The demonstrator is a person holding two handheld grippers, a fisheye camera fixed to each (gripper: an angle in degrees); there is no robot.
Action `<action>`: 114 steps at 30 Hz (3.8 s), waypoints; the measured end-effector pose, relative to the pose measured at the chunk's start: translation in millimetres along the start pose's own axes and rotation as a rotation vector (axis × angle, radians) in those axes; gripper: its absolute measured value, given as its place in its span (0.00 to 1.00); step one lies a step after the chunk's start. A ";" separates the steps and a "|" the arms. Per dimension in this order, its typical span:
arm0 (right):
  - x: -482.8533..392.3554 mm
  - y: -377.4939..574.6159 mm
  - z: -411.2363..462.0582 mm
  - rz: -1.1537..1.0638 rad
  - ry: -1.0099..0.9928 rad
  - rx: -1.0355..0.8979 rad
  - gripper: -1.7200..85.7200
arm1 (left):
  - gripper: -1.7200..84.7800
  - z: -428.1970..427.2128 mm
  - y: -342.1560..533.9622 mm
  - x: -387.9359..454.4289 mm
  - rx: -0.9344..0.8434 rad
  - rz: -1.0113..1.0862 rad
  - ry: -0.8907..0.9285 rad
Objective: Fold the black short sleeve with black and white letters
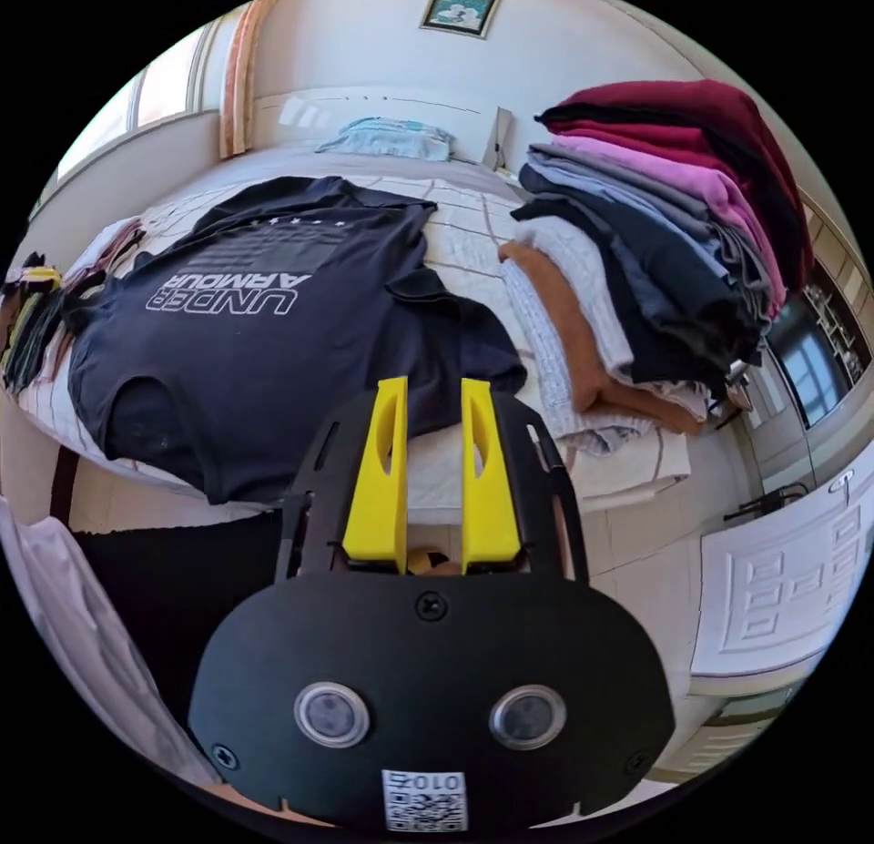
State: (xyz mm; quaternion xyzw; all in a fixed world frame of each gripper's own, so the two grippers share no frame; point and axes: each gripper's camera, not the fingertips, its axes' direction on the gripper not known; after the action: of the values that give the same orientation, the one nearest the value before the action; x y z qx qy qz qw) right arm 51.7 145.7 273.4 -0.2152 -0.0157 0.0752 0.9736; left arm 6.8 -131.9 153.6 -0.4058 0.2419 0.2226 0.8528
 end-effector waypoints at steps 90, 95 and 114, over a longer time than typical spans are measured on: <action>-72.8 -493.7 355.4 -0.895 -0.310 -0.155 0.07 | 0.15 66.6 -561.7 -338.6 0.129 -0.226 0.313; -61.3 -511.4 364.1 -0.774 -0.179 -0.214 0.06 | 0.04 40.1 -579.7 -327.2 0.154 -0.074 0.340; -32.5 -578.6 380.8 -0.241 0.371 -0.040 0.06 | 0.02 -11.6 -624.7 -366.4 0.223 -0.508 -0.099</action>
State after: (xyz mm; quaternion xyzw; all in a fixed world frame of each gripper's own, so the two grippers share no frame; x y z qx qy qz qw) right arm 76.5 -219.2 862.6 -0.2410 0.1366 -0.0831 0.9573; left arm 76.7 -565.4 729.7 -0.3458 0.1136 -0.0065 0.9314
